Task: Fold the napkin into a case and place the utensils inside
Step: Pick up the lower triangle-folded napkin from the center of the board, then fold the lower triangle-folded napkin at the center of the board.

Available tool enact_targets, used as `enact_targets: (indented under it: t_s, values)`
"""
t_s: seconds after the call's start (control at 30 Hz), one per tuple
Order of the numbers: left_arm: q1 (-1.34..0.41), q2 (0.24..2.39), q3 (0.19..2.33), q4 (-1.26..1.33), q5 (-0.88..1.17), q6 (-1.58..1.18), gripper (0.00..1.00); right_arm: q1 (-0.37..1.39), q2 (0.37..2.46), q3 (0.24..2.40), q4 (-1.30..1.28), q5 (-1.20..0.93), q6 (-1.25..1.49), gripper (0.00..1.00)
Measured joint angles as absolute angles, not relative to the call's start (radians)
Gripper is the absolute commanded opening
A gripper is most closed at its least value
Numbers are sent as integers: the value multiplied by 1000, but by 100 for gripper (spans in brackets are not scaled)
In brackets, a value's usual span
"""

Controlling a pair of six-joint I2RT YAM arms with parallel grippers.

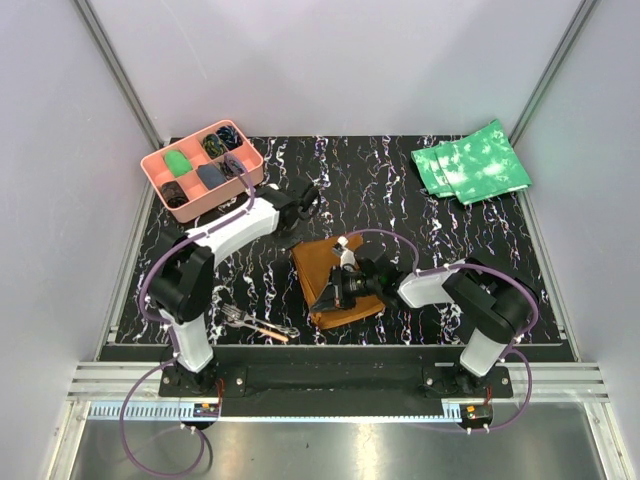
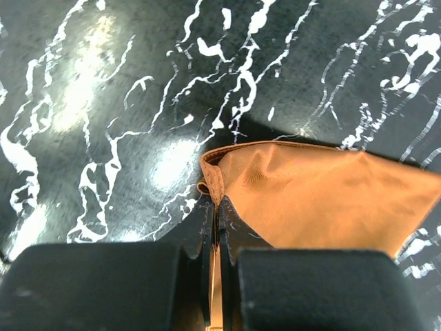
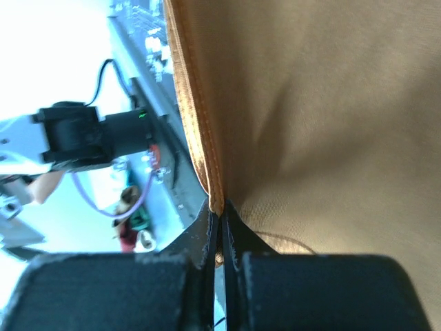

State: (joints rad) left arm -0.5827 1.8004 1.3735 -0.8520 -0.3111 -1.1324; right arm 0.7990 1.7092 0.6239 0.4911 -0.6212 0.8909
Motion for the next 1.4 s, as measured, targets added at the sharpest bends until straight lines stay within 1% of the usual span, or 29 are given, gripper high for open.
enact_targets:
  t_s: [0.17,0.37,0.63,0.77,1.03,1.4]
  values:
    - [-604,1861,1443,-970,-395,-1182,0,798,1711,603,597,-679,957,0]
    - [-644,2002,1635,-1154,-490,-1234,0,759,1711,561,719,-720,1031,0]
    - [-716,2117,1803,-1305,-566,-1293,0,720,1758,498,774,-744,1060,0]
    - [-743,2182,1861,-1353,-587,-1319,0,720,1755,493,729,-733,1031,0]
    - [-777,2254,1928,-1380,-598,-1338,0,719,1677,499,525,-659,919,0]
    - [-812,2305,1998,-1396,-603,-1345,0,719,1679,499,442,-609,867,0]
